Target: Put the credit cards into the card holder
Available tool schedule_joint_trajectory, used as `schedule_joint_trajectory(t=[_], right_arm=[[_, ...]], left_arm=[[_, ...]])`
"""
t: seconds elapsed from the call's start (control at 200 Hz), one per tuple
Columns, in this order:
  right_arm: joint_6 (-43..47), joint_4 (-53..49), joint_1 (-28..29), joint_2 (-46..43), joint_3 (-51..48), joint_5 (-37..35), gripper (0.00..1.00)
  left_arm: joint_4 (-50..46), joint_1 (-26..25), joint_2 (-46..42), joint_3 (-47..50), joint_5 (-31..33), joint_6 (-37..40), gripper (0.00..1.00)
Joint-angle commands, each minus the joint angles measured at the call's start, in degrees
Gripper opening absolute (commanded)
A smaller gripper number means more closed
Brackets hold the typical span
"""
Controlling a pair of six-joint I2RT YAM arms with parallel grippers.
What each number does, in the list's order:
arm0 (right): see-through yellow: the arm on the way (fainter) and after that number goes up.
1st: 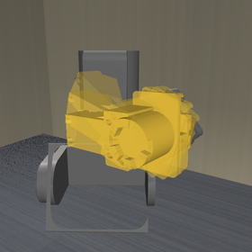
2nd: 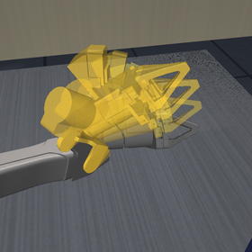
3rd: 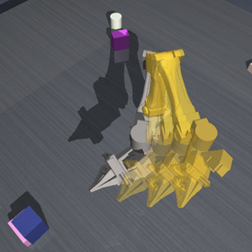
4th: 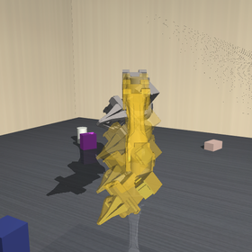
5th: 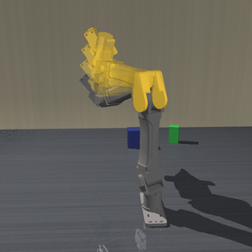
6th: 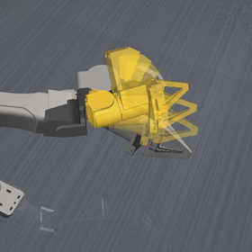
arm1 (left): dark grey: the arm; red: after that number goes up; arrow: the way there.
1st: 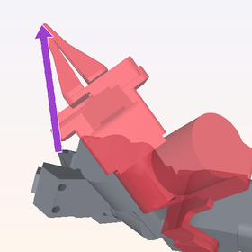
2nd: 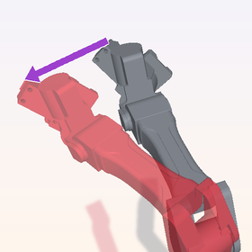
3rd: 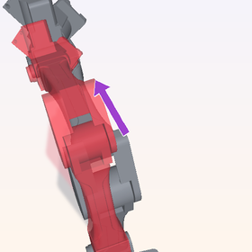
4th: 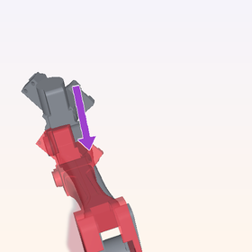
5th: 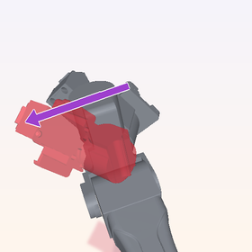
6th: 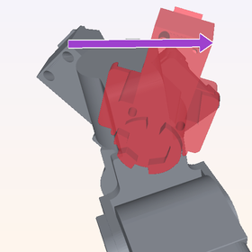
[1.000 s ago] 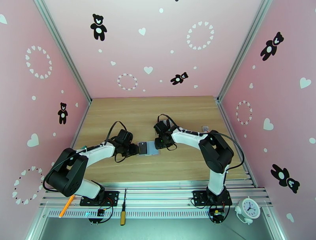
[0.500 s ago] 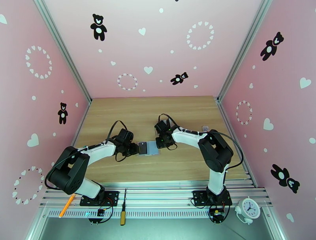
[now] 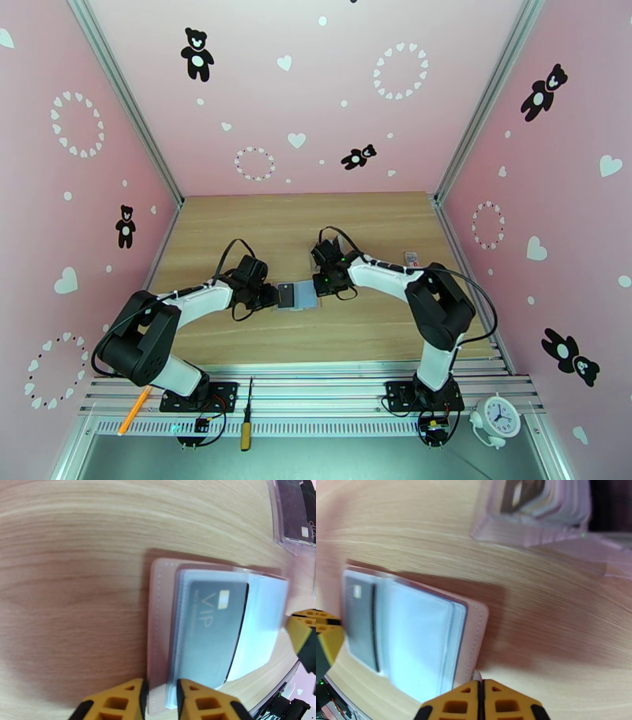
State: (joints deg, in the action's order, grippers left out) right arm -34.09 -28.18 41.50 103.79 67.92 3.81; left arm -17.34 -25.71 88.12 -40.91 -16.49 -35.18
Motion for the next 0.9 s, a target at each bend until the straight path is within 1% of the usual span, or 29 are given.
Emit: schedule_joint_trajectory(t=[0.0,0.305,0.511,0.671,0.896], right_arm=[[-0.5,-1.65,-0.19,-3.46,-0.08,0.86,0.05],[-1.51,-2.09,-0.02,-6.75,0.88,4.13,0.05],[-1.47,-3.54,0.85,-8.03,2.79,4.27,0.05],[-1.69,-3.72,1.56,-8.07,4.6,5.2,0.05],[-1.6,-4.76,3.28,-5.81,8.12,5.46,0.06]], left_arm=[[-0.04,-0.47,0.68,-1.17,0.59,0.2,0.28],[0.03,-0.47,0.97,-1.28,0.54,0.2,0.27],[0.47,-0.47,1.08,-1.11,0.05,-0.07,0.27],[0.57,-0.48,1.24,-1.24,-0.39,-0.07,0.25],[1.06,-0.48,1.86,-1.55,-1.02,-0.07,0.23]])
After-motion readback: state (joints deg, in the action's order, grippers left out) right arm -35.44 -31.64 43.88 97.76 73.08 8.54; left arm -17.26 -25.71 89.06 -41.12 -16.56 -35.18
